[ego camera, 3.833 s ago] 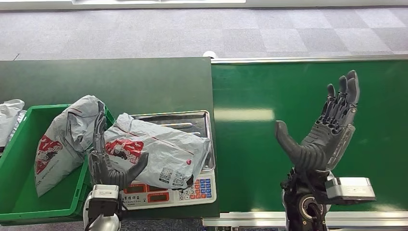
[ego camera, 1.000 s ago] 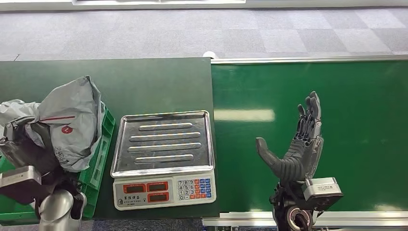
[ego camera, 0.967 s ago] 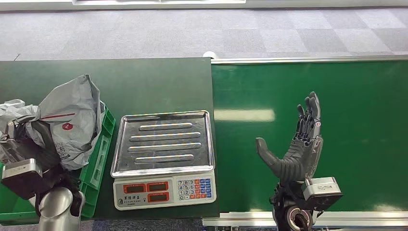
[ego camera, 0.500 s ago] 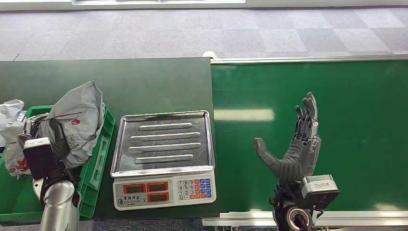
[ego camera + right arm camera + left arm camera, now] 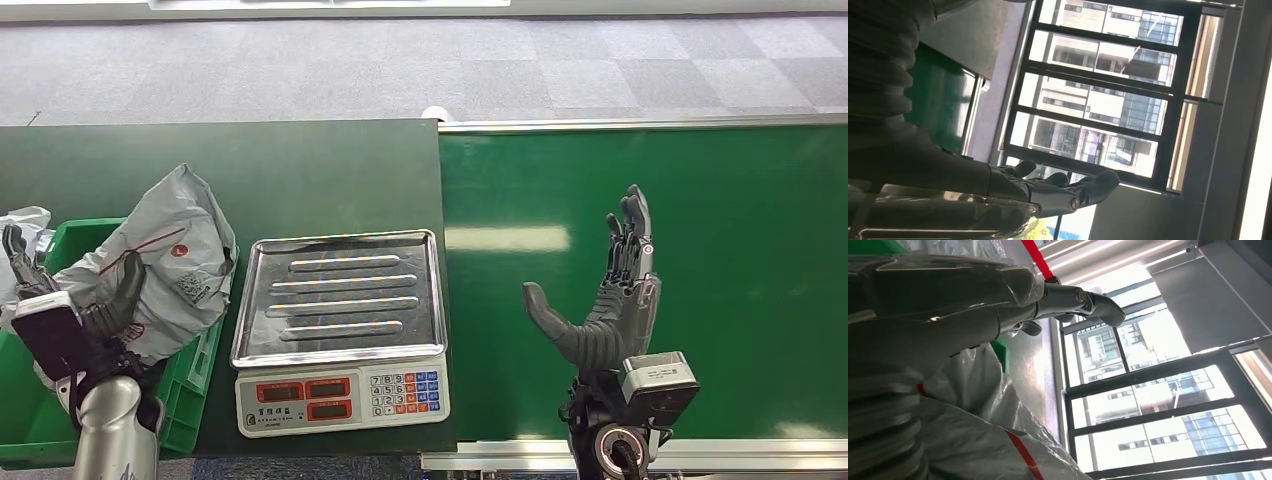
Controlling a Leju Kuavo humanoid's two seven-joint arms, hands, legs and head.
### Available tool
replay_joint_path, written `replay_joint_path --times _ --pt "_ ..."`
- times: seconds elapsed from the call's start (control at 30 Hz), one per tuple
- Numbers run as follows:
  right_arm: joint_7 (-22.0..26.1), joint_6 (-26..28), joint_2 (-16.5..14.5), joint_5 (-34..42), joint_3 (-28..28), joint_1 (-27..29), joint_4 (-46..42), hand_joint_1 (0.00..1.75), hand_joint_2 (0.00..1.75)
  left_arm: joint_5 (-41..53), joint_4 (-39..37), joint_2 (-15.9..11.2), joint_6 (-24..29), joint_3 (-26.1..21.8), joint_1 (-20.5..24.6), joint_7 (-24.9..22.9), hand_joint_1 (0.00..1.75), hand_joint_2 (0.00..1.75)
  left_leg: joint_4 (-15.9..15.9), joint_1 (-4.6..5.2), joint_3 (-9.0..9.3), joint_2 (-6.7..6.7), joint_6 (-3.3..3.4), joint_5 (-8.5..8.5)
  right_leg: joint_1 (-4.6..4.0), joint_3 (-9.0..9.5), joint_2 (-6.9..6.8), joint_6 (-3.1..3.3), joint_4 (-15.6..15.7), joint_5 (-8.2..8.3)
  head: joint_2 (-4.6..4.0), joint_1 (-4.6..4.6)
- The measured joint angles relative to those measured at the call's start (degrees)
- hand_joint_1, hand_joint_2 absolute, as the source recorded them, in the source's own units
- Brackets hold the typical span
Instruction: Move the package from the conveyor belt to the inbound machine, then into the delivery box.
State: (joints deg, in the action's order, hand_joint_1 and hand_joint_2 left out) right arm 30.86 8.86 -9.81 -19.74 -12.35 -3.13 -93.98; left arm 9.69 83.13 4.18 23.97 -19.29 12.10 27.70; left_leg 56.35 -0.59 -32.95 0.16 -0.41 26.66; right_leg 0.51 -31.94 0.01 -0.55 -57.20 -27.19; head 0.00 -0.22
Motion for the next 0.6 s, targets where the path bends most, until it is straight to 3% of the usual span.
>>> replay_joint_path --times 0.27,0.43,0.6 --pt "0.0 0.6 0.0 -1.0 -0.1 -0.4 0.5 0.00 1.75 -0.7 5.3 1.2 -0.3 2.5 -2.1 5.1 0.00 1.75 0.0 0.00 0.00 -0.01 0.00 0.00 0.00 -0.01 0.00 0.00 0.0 0.00 0.00 0.00" --pt "-0.3 0.7 0.0 -1.4 0.0 -0.5 1.0 0.00 1.75 4.9 15.7 3.0 1.2 11.8 -7.1 8.9 0.00 1.75 0.0 0.03 -0.01 -0.01 0.02 0.03 0.03 -0.03 0.00 -0.01 0.0 -0.01 0.00 0.00" --pt "-1.0 0.7 0.1 -2.0 0.2 -0.3 1.7 0.00 1.75 11.6 21.9 3.8 2.8 22.2 -11.0 8.8 0.00 1.75 0.0 0.03 -0.01 -0.01 0.01 0.05 0.04 -0.02 0.00 -0.01 0.1 -0.01 0.00 -0.01"
